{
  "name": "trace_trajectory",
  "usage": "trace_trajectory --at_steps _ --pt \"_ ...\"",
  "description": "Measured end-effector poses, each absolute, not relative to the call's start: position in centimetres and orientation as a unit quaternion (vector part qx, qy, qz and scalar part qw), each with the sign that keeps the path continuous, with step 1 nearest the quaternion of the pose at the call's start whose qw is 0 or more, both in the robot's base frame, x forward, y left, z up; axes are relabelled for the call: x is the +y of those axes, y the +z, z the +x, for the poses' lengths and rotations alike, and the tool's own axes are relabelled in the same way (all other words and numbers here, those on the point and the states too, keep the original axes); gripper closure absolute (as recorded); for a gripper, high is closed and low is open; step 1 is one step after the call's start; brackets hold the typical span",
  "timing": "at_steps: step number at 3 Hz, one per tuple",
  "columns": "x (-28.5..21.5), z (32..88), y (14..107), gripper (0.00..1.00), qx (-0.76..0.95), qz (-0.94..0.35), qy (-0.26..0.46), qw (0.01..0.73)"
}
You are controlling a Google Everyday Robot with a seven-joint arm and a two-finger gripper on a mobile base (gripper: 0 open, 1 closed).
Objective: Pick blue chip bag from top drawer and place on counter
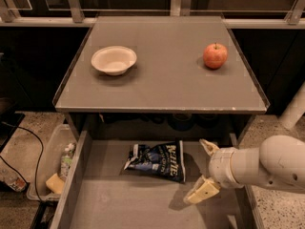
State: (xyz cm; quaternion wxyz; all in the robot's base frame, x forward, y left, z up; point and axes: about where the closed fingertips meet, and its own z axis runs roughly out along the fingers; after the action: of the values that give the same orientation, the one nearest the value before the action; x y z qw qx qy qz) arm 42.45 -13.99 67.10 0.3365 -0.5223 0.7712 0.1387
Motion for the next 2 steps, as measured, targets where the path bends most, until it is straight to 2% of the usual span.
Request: trace_trajectory --at_steps 2 --pt "-13.92 42.29 66.71 0.0 0.769 -0.519 0.142 0.345"
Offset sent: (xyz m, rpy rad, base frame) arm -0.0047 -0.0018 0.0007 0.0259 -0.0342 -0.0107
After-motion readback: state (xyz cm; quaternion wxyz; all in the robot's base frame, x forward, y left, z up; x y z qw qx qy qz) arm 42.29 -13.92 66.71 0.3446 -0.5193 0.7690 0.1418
